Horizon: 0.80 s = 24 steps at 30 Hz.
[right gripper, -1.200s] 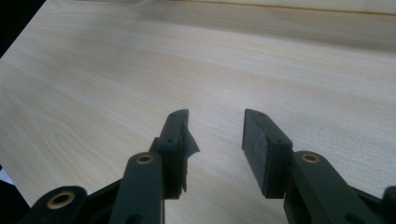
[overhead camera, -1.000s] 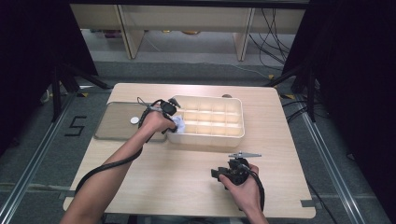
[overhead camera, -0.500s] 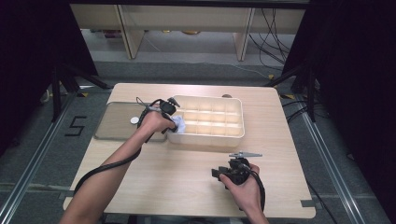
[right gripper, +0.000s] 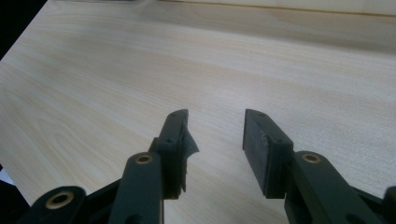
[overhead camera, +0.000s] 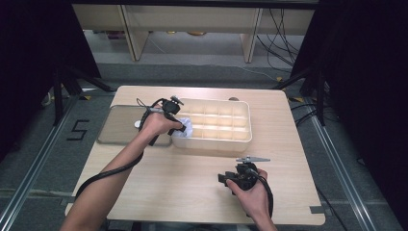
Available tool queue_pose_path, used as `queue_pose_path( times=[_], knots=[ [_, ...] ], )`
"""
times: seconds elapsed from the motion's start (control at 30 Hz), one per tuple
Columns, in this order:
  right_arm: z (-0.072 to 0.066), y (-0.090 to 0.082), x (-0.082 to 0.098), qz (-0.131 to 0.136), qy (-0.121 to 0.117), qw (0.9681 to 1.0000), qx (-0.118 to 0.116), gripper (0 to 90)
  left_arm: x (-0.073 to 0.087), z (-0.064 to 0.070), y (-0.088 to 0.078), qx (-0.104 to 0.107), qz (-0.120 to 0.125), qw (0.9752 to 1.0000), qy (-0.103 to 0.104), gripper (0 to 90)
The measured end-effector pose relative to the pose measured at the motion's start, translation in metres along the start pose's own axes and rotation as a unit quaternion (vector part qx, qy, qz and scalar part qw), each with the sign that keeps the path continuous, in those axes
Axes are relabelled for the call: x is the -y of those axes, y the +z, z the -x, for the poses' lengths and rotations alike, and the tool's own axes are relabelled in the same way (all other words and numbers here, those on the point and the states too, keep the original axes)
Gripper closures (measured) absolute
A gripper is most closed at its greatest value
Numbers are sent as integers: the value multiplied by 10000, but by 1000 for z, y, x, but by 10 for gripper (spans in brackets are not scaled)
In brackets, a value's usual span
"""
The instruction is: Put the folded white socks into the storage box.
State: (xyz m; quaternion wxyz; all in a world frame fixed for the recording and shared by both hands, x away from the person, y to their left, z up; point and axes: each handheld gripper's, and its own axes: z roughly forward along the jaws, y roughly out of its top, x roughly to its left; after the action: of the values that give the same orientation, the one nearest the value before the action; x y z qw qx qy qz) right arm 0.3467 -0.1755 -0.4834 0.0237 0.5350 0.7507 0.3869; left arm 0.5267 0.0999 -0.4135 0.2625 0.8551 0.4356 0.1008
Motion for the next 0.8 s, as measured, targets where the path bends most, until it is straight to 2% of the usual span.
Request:
queue_pose_path(
  times=[0.07, 0.13, 0.23, 0.27, 0.3, 0.33, 0.37, 0.5, 0.53, 0.67, 0.8],
  knots=[
    [1, -1, 0, 6, -13, 10000, -70, 609, -4, 0, -1, -28, 152, 9999, -1, 507],
    [-1, -1, 0, 17, 100, 9999, -94, 609, -7, 1, -1, -88, 324, 9994, 25, 487],
    [1, -1, 0, 72, 8, 9999, -129, 609, -13, -1, 1, -96, 344, 9994, -10, 483],
    [1, 0, 0, 125, 29, 9998, -163, 609, -14, -1, 3, -122, 375, 9992, -42, 483],
    [2, 0, 0, 131, 100, 9993, -329, 609, -14, -1, 3, -122, 375, 9992, -42, 486],
    [1, -1, 0, 39, 123, 9996, -258, 609, -16, -3, 5, -125, 383, 9992, -64, 492],
    [0, -1, 0, 42, 45, 10000, -40, 609, -16, -4, 5, -114, 321, 9994, -42, 500],
    [2, -1, 0, 56, 10, 9999, -87, 609, -17, -5, 9, -85, 194, 9997, -75, 566],
    [1, -1, 0, 57, 10, 10000, -80, 609, -15, -5, 12, -12, 115, 9999, -71, 590],
    [1, -1, 0, 50, 40, 10000, -36, 609, -14, -4, 14, -2, 76, 9999, 84, 705],
    [1, -1, 0, 52, 34, 10000, -53, 609, -13, -3, 13, -39, 37, 9997, 248, 756]
  ],
)
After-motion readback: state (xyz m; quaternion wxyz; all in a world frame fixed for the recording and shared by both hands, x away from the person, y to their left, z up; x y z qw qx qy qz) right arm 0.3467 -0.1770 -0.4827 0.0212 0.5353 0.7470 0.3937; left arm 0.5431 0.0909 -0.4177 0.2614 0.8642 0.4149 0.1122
